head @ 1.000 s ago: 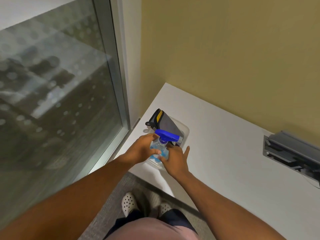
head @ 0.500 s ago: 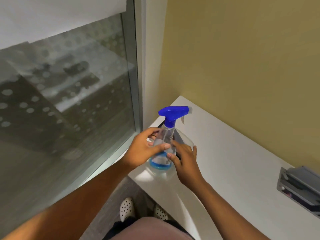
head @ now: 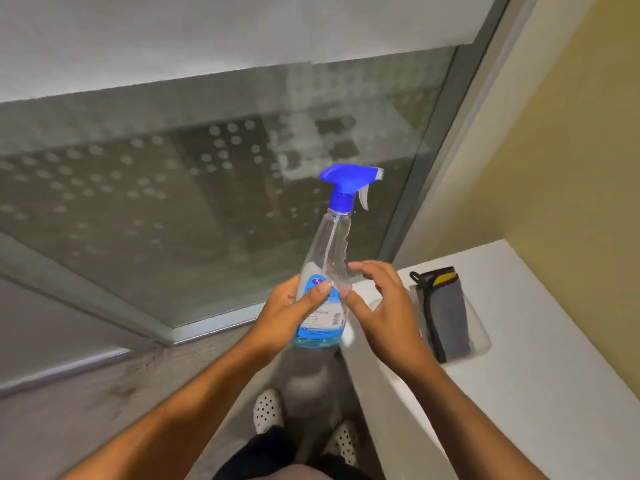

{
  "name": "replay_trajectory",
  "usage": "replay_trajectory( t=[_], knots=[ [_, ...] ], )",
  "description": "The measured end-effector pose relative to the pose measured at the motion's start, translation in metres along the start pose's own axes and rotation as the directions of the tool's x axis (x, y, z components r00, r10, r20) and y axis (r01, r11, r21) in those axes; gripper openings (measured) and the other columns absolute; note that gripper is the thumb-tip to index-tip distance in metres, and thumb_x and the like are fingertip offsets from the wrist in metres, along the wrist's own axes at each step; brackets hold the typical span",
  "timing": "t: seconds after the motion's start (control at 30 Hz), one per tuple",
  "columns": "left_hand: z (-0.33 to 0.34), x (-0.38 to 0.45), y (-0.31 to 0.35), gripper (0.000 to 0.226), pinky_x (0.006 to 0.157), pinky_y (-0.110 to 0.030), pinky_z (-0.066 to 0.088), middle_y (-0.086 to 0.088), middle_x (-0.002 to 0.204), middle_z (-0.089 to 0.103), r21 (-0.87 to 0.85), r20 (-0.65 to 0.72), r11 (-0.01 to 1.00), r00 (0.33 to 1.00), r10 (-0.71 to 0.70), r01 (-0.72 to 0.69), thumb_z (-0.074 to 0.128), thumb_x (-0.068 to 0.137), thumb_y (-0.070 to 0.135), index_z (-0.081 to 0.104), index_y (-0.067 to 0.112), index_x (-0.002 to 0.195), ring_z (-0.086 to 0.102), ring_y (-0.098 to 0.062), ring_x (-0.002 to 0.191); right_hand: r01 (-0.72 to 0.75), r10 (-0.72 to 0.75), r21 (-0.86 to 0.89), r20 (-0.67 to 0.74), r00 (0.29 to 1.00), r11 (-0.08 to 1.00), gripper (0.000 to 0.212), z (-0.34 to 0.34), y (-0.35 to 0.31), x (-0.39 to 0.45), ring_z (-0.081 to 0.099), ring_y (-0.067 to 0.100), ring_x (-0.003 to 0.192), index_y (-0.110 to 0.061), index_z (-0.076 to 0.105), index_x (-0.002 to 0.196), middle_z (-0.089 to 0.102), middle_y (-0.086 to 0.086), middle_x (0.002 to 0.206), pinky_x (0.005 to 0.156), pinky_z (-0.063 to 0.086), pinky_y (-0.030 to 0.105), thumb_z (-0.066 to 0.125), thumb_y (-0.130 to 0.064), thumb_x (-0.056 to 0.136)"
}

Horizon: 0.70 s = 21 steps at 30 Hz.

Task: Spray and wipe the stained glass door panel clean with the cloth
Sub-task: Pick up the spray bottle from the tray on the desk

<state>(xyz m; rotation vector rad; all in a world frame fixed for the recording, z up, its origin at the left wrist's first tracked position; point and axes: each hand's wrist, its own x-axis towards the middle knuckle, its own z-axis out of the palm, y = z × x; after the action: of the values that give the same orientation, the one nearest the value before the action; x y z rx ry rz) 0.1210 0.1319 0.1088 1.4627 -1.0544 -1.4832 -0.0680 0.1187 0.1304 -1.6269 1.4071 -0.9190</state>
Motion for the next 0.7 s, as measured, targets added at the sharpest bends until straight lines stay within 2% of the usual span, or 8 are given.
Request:
replay_trajectory(
  t=[0.13,0.23,0.3,0.37,0.43,0.53,0.63,0.7],
  knots=[
    [-0.024,-0.044,0.001,0.054,0.102,-0.059,0.063,-0.005,0.109,0.085,0.005,-0.276,0.998,0.959,0.06,-0.061,0.073,0.079,0.071,0.079,0.03,0.115,0.081,-0.033,0.108,-0.019,-0.003,0.292,0.076,0.997,0.956,0.044,0.039,-0.054,0.006,0.066,0.001,0.117,-0.021,0.063,0.138,0.069,-0.004,0.129,0.1,0.052,0.02,0.074,-0.018,0.095],
    [-0.036,-0.077,-0.001,0.027,0.087,-0.024,0.061,0.024,0.098,0.082,0.124,-0.476,0.986,0.865,0.161,-0.115,0.068,0.08,0.071,0.073,0.065,0.105,0.077,-0.001,0.095,-0.054,-0.013,0.469,0.139,0.99,0.882,0.043,0.081,-0.098,0.005,0.072,-0.005,0.097,-0.011,0.061,0.133,0.073,0.0,0.115,0.084,0.055,0.014,0.075,-0.021,0.093],
    [-0.049,-0.099,-0.005,0.024,0.078,-0.016,0.057,0.025,0.097,0.08,0.19,-0.539,0.974,0.815,0.212,-0.128,0.069,0.091,0.052,0.069,0.069,0.108,0.076,-0.001,0.093,-0.053,-0.037,0.484,0.176,0.984,0.874,0.031,0.112,-0.122,-0.001,0.071,-0.004,0.087,-0.012,0.061,0.125,0.072,-0.005,0.103,0.078,0.054,0.013,0.074,-0.019,0.098],
    [-0.068,-0.121,-0.017,0.03,0.087,-0.032,0.062,0.011,0.105,0.081,0.241,-0.57,0.964,0.787,0.235,-0.114,0.072,0.102,0.027,0.072,0.046,0.125,0.078,-0.016,0.099,-0.033,-0.064,0.461,0.194,0.979,0.887,0.019,0.145,-0.14,-0.011,0.063,0.006,0.079,-0.012,0.06,0.112,0.065,-0.004,0.091,0.077,0.051,0.02,0.071,-0.023,0.101],
    [-0.092,-0.144,-0.027,0.043,0.098,-0.042,0.061,0.007,0.125,0.079,0.282,-0.555,0.953,0.792,0.254,-0.108,0.076,0.101,0.02,0.067,0.03,0.142,0.076,-0.018,0.116,-0.057,-0.06,0.47,0.229,0.972,0.881,0.014,0.177,-0.159,-0.025,0.056,0.015,0.081,-0.014,0.058,0.102,0.058,0.006,0.089,0.079,0.048,0.032,0.067,-0.025,0.103],
    [-0.138,-0.183,-0.042,0.07,0.107,-0.026,0.054,0.011,0.141,0.064,0.337,-0.519,0.938,0.813,0.263,-0.088,0.083,0.094,0.021,0.053,0.028,0.157,0.065,-0.004,0.127,-0.113,-0.053,0.524,0.292,0.955,0.844,0.012,0.226,-0.186,-0.051,0.055,0.017,0.076,-0.019,0.059,0.093,0.057,0.002,0.079,0.077,0.047,0.036,0.066,-0.02,0.103],
    [-0.194,-0.227,-0.058,0.082,0.101,-0.004,0.04,0.024,0.136,0.052,0.36,-0.484,0.928,0.832,0.271,-0.092,0.088,0.085,0.036,0.05,0.021,0.156,0.053,0.024,0.12,-0.179,-0.044,0.584,0.347,0.937,0.792,0.018,0.275,-0.215,-0.083,0.054,0.016,0.062,-0.021,0.055,0.08,0.056,-0.005,0.065,0.066,0.049,0.03,0.068,-0.023,0.094],
    [-0.231,-0.256,-0.065,0.077,0.097,-0.014,0.046,0.027,0.127,0.056,0.321,-0.488,0.943,0.838,0.246,-0.09,0.085,0.075,0.052,0.054,0.027,0.141,0.057,0.019,0.115,-0.266,-0.037,0.633,0.423,0.905,0.727,0.018,0.307,-0.237,-0.106,0.057,0.023,0.058,-0.02,0.054,0.076,0.057,0.003,0.065,0.06,0.051,0.031,0.067,-0.025,0.088]
  ],
)
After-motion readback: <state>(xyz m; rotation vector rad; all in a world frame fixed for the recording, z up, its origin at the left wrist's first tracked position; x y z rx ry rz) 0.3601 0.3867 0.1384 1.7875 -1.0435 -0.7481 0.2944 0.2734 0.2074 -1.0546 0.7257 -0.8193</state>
